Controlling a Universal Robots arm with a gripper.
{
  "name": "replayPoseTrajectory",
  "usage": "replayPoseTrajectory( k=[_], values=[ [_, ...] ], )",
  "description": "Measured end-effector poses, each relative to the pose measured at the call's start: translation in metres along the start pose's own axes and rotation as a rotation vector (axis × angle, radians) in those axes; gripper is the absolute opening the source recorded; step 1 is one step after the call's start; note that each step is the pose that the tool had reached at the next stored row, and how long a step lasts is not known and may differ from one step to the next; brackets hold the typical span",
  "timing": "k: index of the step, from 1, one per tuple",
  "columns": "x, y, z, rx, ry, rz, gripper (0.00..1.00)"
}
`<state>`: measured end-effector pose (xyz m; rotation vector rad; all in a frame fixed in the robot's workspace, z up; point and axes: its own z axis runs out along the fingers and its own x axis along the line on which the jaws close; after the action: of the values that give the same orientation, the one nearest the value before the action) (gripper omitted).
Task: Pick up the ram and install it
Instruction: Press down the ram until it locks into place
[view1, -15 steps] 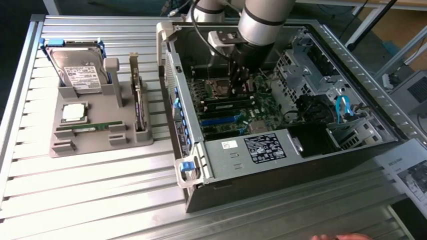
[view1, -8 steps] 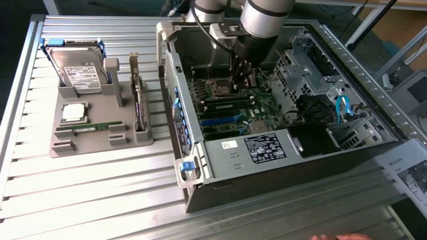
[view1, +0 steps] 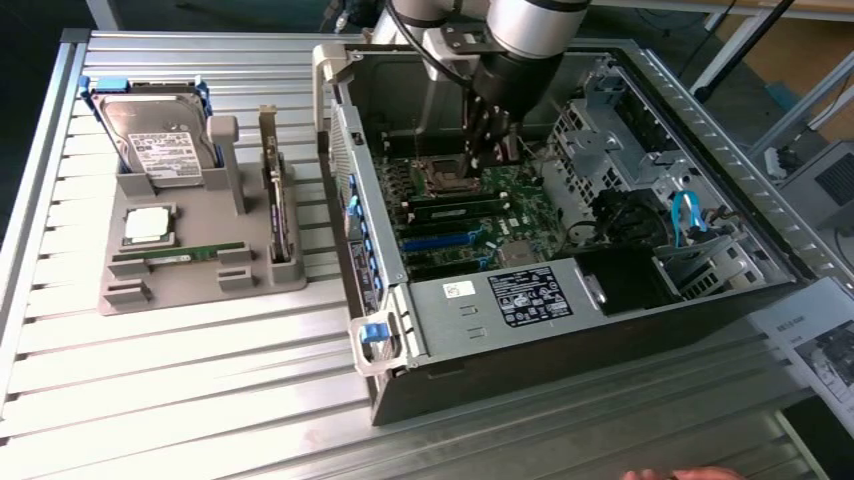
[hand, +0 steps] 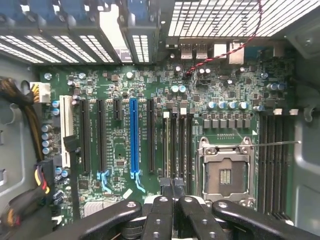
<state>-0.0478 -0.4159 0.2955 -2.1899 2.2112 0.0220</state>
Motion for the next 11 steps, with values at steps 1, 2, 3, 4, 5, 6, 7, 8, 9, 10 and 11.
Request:
replayPoseTrajectory(
  k=[1, 2, 3, 4, 5, 6, 7, 8, 9, 10, 11],
  values=[
    [0.000, 0.0000, -0.0026, 0.0001, -0.0001, 0.000, 0.10],
    [0.000, -0.0001, -0.0050, 0.0000, 0.0001, 0.000, 0.10],
    [0.000, -0.0001, -0.0071, -0.0001, 0.0001, 0.000, 0.10],
    [0.000, -0.0001, -0.0092, -0.0001, 0.0001, 0.000, 0.10],
    [0.000, -0.0002, -0.0112, 0.0000, 0.0001, 0.000, 0.10],
    [0.000, -0.0002, -0.0131, 0.0000, 0.0000, 0.000, 0.10],
    [0.000, -0.0002, -0.0150, 0.0000, 0.0000, 0.000, 0.10],
    [-0.001, -0.0002, -0.0167, 0.0000, 0.0000, 0.000, 0.10],
    [-0.001, -0.0003, -0.0185, 0.0000, 0.0001, 0.000, 0.10],
    [-0.001, -0.0003, -0.0202, -0.0001, 0.0001, 0.000, 0.10],
    [-0.001, -0.0003, -0.0217, 0.0000, 0.0000, 0.000, 0.10]
  ],
)
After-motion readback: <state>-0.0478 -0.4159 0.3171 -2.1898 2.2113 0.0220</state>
